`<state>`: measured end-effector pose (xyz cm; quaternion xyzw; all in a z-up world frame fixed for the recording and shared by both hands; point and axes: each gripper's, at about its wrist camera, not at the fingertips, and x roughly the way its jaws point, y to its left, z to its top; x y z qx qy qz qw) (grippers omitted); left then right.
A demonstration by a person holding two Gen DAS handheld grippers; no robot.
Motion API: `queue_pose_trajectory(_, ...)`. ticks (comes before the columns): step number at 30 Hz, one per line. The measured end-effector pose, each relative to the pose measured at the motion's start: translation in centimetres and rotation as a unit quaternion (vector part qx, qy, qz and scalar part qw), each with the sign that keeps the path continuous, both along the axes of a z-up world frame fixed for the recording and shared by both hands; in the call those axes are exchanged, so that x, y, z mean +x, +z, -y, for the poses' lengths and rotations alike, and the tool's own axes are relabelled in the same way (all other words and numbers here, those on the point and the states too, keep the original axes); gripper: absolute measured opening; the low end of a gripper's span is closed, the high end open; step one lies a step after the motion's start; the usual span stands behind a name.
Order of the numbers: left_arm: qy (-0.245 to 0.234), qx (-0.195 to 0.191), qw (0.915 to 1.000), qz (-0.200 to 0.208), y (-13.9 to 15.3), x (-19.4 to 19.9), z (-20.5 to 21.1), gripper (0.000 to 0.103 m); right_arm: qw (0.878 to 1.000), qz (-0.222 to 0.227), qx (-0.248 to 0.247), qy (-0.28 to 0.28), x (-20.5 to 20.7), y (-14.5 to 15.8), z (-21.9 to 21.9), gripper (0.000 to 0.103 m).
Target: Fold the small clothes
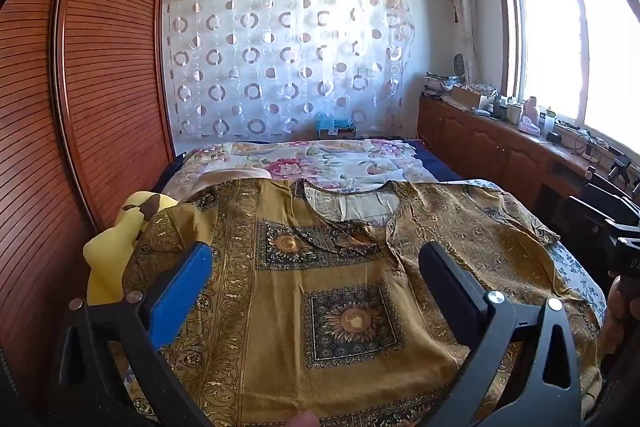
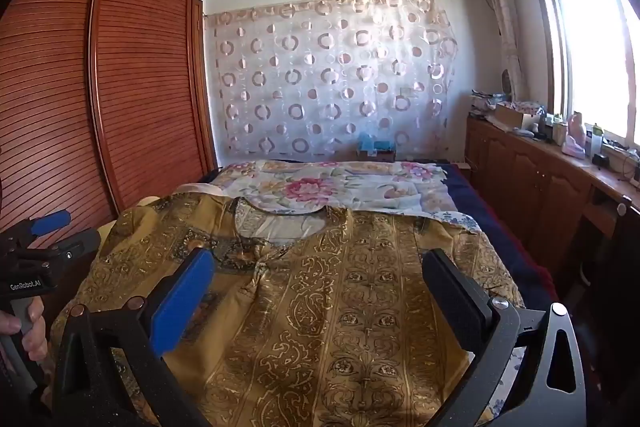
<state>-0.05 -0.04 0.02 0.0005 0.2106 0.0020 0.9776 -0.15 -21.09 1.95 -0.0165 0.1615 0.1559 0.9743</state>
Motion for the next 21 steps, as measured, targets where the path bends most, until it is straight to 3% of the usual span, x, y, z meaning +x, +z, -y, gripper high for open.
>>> queue_pose_trajectory(21, -0.002, -0.002, 1.0000, -0.001, 0.44, -0.29, -0.06, 0.103, 1.000, 0.000, 0.004, 0.000, -0.18, 0.12, -0.13, 0.103)
